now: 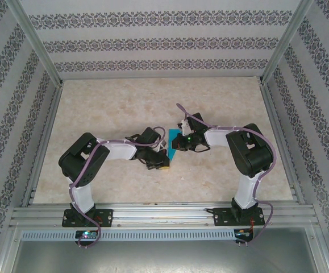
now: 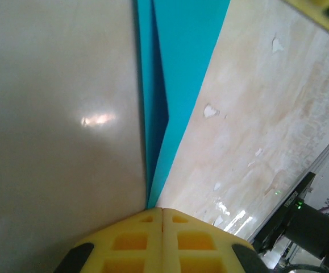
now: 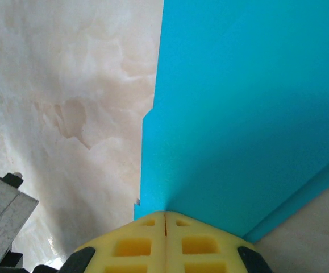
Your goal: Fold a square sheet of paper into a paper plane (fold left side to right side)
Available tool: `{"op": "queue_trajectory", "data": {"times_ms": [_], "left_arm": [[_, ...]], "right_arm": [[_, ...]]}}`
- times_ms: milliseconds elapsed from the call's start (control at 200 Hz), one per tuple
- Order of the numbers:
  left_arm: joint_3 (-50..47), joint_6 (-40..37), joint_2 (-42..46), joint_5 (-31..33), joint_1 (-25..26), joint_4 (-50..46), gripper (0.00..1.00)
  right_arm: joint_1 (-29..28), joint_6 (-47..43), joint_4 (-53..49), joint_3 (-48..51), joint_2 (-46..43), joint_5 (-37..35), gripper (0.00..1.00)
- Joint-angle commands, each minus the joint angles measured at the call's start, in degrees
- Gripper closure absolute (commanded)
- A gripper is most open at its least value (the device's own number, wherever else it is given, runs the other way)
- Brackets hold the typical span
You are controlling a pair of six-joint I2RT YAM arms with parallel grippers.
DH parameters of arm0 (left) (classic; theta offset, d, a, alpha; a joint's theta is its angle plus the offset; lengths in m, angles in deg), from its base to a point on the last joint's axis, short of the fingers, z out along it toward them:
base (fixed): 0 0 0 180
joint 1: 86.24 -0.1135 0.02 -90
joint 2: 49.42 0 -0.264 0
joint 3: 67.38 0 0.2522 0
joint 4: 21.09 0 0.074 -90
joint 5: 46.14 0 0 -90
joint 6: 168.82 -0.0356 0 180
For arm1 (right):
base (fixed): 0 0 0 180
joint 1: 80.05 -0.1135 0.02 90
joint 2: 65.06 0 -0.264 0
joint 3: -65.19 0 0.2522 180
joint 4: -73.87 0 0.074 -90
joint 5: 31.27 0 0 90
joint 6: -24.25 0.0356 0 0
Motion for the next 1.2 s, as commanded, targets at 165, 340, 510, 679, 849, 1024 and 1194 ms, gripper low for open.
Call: {"op": "queue_trajectory", "data": {"times_ms": [165,340,510,679,849,1024,1194], "left_arm": [[2.84,0.38,5.23,-0.15,-0.51,-4.54,1.0],[5.59,-1.59,1.64,-0.37,-2.39,-5.2,1.0],[8.38,-2.15,-2.36,-1.33,-2.47,-3.99,1.0],[10.07,-2.94,-6.02,-0.75,-2.51,-4.19,1.0],[9.02,-3.55,-8.04,0.97,-2.52,-4.89,1.0],[7.16,-3.46,-8.08,2.36,-2.52,-5.2,1.0],[6.56,-3.3,-8.17,2.91,-2.51,-5.53,1.0]], "right_arm": [[-0.78,-0.97,-7.79,2.23,3.74,-5.39,1.0],[-0.95,-0.72,-7.67,2.05,3.73,-5.32,1.0],[-1.13,-0.62,-7.59,2.06,3.74,-5.23,1.0],[-1.29,-0.45,-7.57,1.96,3.42,-4.99,1.0],[-1.3,-0.03,-7.3,1.04,1.7,-3.45,1.0],[-0.8,0.26,-7.12,-2.0,-2.17,-1.25,1.0],[0.27,1.06,-5.92,-1.62,-7.29,-0.35,1.0]]}}
